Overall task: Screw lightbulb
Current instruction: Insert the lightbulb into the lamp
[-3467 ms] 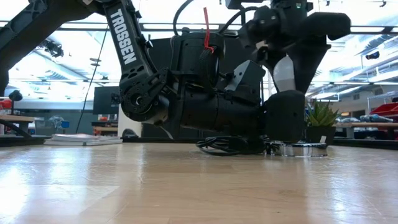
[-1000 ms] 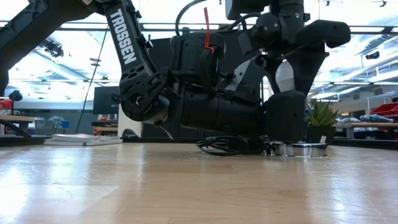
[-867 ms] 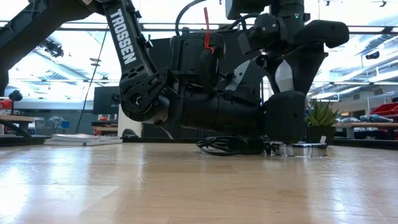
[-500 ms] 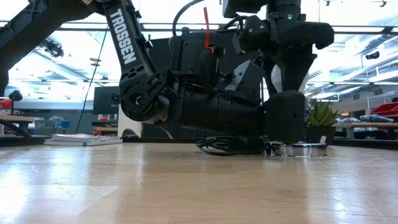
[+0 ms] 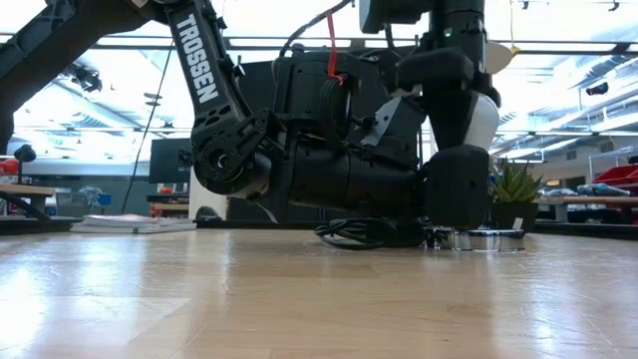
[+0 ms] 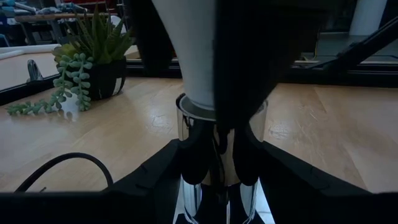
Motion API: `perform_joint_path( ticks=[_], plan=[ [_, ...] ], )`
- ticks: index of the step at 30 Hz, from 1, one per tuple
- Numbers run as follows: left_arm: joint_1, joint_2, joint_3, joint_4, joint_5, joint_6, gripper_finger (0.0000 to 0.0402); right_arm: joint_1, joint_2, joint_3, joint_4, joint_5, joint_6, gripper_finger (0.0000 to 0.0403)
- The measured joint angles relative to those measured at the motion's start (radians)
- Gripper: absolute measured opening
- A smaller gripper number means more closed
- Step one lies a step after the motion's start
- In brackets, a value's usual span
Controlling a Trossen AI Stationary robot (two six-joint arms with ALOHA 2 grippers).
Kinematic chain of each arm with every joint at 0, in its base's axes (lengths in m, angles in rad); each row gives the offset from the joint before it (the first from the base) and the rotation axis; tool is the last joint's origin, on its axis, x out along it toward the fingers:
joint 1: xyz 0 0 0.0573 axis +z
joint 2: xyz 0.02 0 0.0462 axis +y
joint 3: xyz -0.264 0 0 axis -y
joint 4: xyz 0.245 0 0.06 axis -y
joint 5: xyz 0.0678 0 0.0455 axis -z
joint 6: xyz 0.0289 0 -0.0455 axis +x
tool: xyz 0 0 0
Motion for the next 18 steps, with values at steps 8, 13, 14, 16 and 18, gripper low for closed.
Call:
perform_joint_path(
  ticks=[8,13,14,16,18],
  plan=[
    [0.0,0.0,0.0,0.002,-0.001,-0.001,0.02,0.0,0.009,0.046,-0.049,-0.023,-0.1,0.03],
    [0.0,0.0,0.0,0.001,-0.002,-0.001,0.02,0.001,0.008,0.112,-0.06,-0.023,-0.288,0.0348],
    [0.0,0.0,0.0,0.002,-0.003,-0.001,0.02,0.001,0.008,0.12,-0.059,-0.023,-0.326,0.0355],
    [0.0,0.0,0.0,0.001,-0.002,-0.001,0.02,0.003,0.007,0.133,-0.06,-0.023,-0.405,0.0365],
    [0.0,0.0,0.0,0.001,-0.002,-0.001,0.02,0.008,0.006,0.135,-0.067,-0.023,-0.49,0.037]
  ],
)
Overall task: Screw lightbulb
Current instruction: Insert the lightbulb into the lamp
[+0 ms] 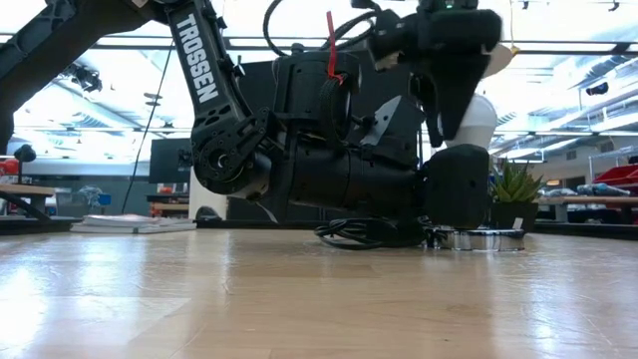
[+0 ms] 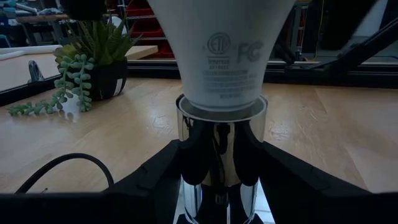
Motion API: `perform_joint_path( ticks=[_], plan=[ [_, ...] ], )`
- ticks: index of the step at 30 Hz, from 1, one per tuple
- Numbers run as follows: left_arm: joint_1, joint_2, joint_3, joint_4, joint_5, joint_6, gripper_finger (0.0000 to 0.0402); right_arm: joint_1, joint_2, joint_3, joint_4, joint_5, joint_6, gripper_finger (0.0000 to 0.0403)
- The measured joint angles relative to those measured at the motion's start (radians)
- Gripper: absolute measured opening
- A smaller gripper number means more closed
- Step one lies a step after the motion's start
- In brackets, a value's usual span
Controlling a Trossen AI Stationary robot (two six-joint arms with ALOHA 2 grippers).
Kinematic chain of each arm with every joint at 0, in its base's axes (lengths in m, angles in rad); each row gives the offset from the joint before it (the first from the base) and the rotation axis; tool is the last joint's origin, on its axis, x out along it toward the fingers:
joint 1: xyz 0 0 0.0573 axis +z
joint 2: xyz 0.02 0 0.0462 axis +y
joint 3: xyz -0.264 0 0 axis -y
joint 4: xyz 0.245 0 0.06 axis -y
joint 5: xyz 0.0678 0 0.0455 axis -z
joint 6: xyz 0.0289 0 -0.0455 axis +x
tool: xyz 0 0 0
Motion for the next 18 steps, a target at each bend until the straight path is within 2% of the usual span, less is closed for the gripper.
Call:
perform_joint_path(
  ticks=[4,8,18],
  plan=[
    [0.0,0.0,0.0,0.0,0.0,0.0,0.02,0.017,-0.001,-0.001,-0.05,0.002,-0.211,0.0371],
    [0.0,0.0,0.0,0.0,0.0,0.0,0.02,0.037,-0.001,-0.005,-0.072,0.048,-0.41,0.0364],
    [0.0,0.0,0.0,0.0,0.001,0.0,0.02,0.049,-0.003,-0.005,-0.041,0.057,-0.811,0.0346]
  ],
)
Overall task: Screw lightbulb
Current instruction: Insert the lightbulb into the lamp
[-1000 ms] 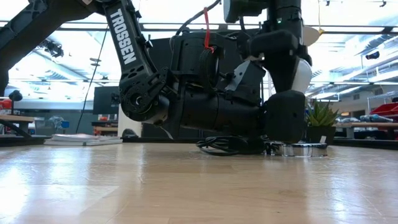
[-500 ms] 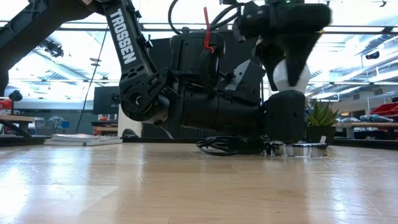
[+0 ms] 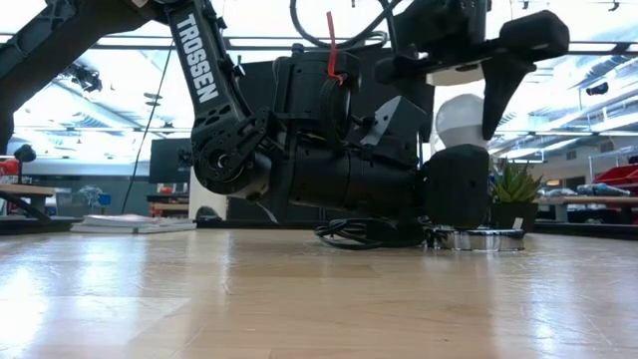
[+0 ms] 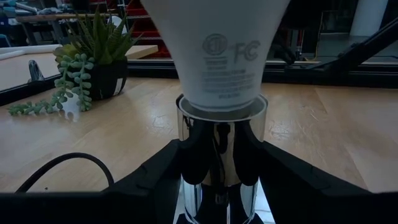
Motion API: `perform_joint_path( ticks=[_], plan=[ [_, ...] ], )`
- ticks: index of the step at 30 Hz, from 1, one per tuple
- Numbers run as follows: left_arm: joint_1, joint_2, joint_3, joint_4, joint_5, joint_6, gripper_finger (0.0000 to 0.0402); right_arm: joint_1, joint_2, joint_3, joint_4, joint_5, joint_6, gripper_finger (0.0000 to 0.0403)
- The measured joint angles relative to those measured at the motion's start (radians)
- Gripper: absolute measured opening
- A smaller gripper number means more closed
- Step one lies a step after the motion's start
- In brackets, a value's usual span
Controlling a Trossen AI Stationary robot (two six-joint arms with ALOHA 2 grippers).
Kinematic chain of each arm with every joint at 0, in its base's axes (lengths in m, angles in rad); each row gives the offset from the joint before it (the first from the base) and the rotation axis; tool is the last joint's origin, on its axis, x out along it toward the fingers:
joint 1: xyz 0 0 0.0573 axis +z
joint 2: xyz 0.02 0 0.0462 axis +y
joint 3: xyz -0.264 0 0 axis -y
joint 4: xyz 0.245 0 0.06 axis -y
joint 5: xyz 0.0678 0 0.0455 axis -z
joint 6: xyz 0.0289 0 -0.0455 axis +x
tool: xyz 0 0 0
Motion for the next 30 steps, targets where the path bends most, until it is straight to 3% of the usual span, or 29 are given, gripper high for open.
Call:
perform_joint_path(
  ticks=[7,20,30],
  plan=[
    [0.0,0.0,0.0,0.0,0.0,0.0,0.02,-0.017,-0.002,-0.028,0.047,-0.035,-0.079,0.0345],
    [0.0,0.0,0.0,0.0,0.0,0.0,0.02,-0.029,-0.002,-0.066,0.051,-0.06,-0.047,0.0344],
    [0.0,0.0,0.0,-0.001,0.0,0.002,0.02,-0.036,-0.002,-0.066,0.063,-0.064,-0.053,0.0257]
  ],
)
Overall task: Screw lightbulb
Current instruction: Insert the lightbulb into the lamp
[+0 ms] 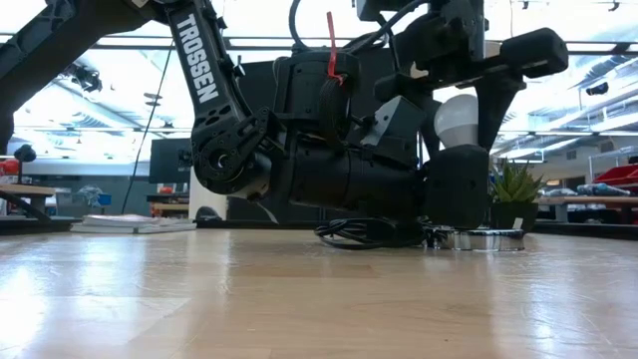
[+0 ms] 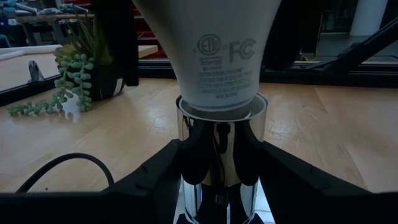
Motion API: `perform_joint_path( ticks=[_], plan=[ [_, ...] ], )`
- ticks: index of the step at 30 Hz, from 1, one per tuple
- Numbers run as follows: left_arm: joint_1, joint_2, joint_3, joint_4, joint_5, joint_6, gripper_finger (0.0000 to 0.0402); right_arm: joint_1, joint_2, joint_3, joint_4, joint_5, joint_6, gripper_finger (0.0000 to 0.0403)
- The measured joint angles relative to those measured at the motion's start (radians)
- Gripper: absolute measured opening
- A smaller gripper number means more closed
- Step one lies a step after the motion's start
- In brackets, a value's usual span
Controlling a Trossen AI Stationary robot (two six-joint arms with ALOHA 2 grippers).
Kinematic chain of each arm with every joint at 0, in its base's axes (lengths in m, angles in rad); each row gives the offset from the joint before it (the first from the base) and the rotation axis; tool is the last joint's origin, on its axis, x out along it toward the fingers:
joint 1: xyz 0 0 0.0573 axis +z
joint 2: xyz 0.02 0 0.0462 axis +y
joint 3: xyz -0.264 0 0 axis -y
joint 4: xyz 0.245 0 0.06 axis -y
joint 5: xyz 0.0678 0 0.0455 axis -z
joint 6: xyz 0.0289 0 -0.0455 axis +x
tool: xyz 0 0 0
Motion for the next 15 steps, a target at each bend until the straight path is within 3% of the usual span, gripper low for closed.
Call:
perform_joint_path(
  ticks=[7,15],
  plan=[
    [0.0,0.0,0.0,0.0,0.003,0.002,0.02,0.0,0.0,0.0,-0.002,-0.009,0.13,0.0254],
    [-0.002,0.0,0.0,0.0,0.01,0.003,0.02,0.019,0.0,0.0,0.004,-0.012,0.438,0.0264]
  ],
)
